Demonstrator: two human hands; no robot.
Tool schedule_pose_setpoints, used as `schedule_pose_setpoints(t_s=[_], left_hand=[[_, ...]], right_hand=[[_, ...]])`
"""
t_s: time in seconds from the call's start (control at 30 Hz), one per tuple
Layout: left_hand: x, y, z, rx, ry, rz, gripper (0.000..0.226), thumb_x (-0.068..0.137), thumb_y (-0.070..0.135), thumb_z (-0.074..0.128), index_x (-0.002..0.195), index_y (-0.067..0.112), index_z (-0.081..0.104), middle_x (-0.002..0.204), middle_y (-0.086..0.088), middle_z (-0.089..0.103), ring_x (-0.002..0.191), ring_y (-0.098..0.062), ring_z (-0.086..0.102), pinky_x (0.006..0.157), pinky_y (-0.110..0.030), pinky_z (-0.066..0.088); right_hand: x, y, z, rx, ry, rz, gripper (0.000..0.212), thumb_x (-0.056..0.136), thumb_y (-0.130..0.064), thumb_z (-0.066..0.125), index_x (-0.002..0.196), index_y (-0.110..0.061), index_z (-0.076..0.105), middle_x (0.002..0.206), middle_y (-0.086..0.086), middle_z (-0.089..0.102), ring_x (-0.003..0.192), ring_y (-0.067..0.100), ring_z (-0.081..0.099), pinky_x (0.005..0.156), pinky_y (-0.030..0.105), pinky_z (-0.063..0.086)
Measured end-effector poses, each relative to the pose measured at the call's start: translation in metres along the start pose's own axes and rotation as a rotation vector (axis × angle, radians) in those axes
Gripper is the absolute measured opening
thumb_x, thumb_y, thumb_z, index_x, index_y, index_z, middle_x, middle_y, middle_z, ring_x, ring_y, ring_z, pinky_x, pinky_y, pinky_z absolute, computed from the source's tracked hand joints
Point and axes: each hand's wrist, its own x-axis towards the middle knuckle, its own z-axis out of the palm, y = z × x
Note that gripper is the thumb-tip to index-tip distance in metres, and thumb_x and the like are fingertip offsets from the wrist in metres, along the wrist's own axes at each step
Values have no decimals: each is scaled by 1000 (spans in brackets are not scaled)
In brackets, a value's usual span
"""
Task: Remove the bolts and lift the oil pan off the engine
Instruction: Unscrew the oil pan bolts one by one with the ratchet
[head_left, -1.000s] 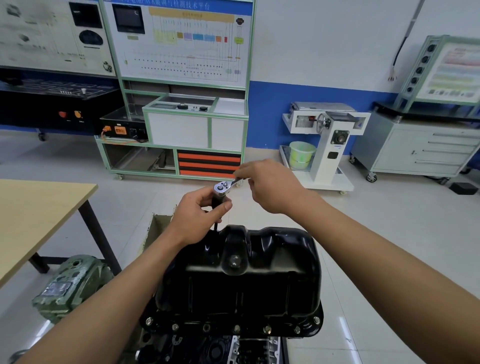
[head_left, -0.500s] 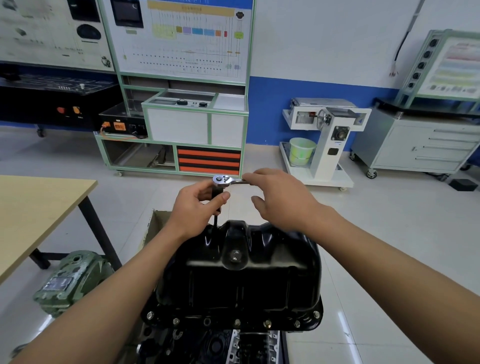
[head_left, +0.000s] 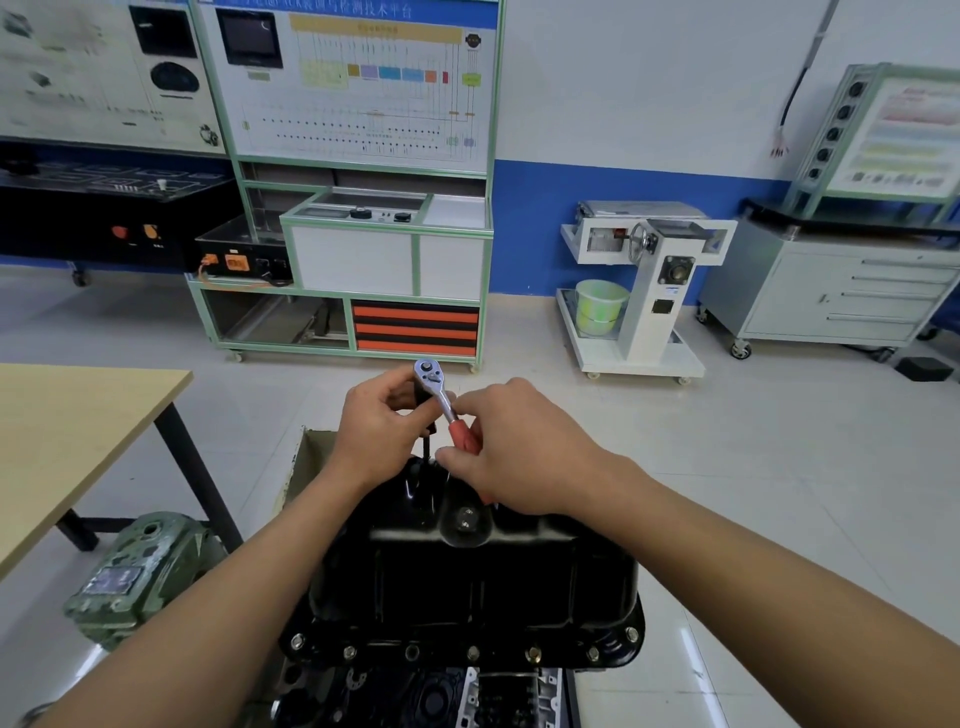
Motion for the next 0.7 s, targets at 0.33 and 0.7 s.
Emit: schedule_pose_setpoints(t_s=[0.33, 0.7], left_hand=[[1, -3, -4, 108, -110, -13, 23, 91, 16, 76, 96, 38, 73, 85, -10, 71, 78, -35, 67, 74, -54, 60], [0, 0, -1, 73, -114, -25, 22, 100, 8, 62, 107, 27, 70, 94, -7, 75, 84, -22, 72, 72, -34, 62]], right_hand=[[19, 31, -26, -348, 27, 79, 21, 91, -11, 56, 93, -29, 68, 82, -1, 61, 84, 29, 58, 62, 33, 42], [43, 50, -16, -251, 82, 16, 50, 91, -2, 49, 135, -24, 58, 129, -4, 61, 115, 26, 56, 90, 41, 52]])
